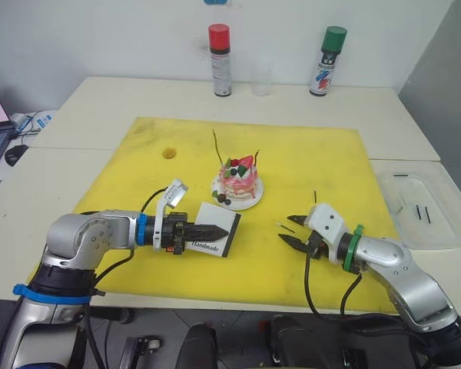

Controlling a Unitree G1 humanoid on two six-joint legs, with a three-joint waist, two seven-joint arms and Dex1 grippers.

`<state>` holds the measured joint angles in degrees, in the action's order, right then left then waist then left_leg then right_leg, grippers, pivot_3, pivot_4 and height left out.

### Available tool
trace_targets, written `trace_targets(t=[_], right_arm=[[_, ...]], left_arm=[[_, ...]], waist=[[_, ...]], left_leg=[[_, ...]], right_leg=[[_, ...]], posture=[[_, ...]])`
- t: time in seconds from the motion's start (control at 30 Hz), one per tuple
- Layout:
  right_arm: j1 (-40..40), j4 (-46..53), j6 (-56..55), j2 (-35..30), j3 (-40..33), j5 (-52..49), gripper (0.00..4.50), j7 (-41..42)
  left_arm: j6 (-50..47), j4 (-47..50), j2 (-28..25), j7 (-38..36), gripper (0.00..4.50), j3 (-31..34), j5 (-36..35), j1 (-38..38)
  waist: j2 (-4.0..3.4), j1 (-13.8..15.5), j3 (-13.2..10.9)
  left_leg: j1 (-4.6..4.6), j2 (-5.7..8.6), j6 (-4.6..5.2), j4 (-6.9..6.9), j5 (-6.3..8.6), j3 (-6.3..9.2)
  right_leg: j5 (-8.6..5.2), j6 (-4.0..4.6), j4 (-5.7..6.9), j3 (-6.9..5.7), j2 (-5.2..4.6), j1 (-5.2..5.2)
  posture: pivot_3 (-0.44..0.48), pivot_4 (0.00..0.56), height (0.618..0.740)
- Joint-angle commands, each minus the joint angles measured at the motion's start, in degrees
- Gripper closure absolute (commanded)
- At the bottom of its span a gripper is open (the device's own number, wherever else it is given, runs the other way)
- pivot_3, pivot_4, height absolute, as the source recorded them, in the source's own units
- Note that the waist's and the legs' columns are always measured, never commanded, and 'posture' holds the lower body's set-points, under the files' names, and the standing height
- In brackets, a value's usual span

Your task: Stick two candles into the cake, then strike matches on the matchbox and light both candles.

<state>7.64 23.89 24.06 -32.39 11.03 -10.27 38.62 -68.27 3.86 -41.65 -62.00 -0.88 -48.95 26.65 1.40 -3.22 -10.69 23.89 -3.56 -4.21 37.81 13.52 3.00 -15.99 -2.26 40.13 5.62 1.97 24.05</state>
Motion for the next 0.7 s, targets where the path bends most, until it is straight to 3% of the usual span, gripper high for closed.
trace_targets(t=[0.03, 0.27, 0.5, 0.6, 0.7], right_arm=[[0.14, -3.41, -4.27, 1.79, -1.15, 0.06, 2.15, -0.4], [-0.04, -10.48, -7.58, 4.85, -0.97, 1.14, 2.15, -1.02], [-1.89, -11.22, -6.14, 5.8, -2.12, 0.33, 2.15, -1.97], [-2.34, -10.46, -4.71, 5.83, -2.4, 0.49, 2.72, -2.78], [-2.51, -9.2, -2.23, 5.05, -1.48, 1.95, 3.65, -3.48]], left_arm=[[0.01, 1.15, -0.72, -0.66, 4.5, 0.26, -0.4, 0.76], [-0.51, 1.46, -0.92, -0.61, 4.5, 0.17, -0.59, 1.06], [-0.68, 1.5, -1.21, -0.63, 4.5, 0.3, -0.63, 0.95], [-0.73, 1.59, -1.19, -0.59, 4.5, 0.37, -0.73, 0.84], [-0.7, 1.45, -1.13, -0.65, 4.5, 0.31, -0.72, 0.9]], waist=[[0.0, -0.01, 0.0], [0.0, 0.01, 0.0], [0.0, 0.0, 0.0], [0.0, 0.02, 0.01], [0.0, 0.09, 0.01]], left_leg=[[0.0, 0.0, 0.0, 0.01, 0.0, 0.0], [0.01, 0.0, 0.0, -0.01, 0.0, 0.0], [-0.03, 0.0, 0.0, 0.04, 0.0, 0.0], [-0.04, 0.0, 0.0, 0.05, 0.0, 0.0], [-0.04, 0.0, 0.0, 0.05, 0.0, 0.01]], right_leg=[[0.0, 0.0, 0.0, 0.01, 0.0, 0.0], [0.01, -0.01, 0.01, 0.0, 0.0, 0.0], [0.01, -0.02, 0.01, 0.0, 0.0, -0.04], [0.01, -0.01, 0.01, 0.01, 0.0, -0.06], [0.01, -0.02, 0.01, 0.01, 0.0, -0.06]], posture=[[0.0, 0.15, 0.704], [0.0, 0.15, 0.704], [0.0, 0.15, 0.704], [0.0, 0.15, 0.704], [0.0, 0.15, 0.704]])
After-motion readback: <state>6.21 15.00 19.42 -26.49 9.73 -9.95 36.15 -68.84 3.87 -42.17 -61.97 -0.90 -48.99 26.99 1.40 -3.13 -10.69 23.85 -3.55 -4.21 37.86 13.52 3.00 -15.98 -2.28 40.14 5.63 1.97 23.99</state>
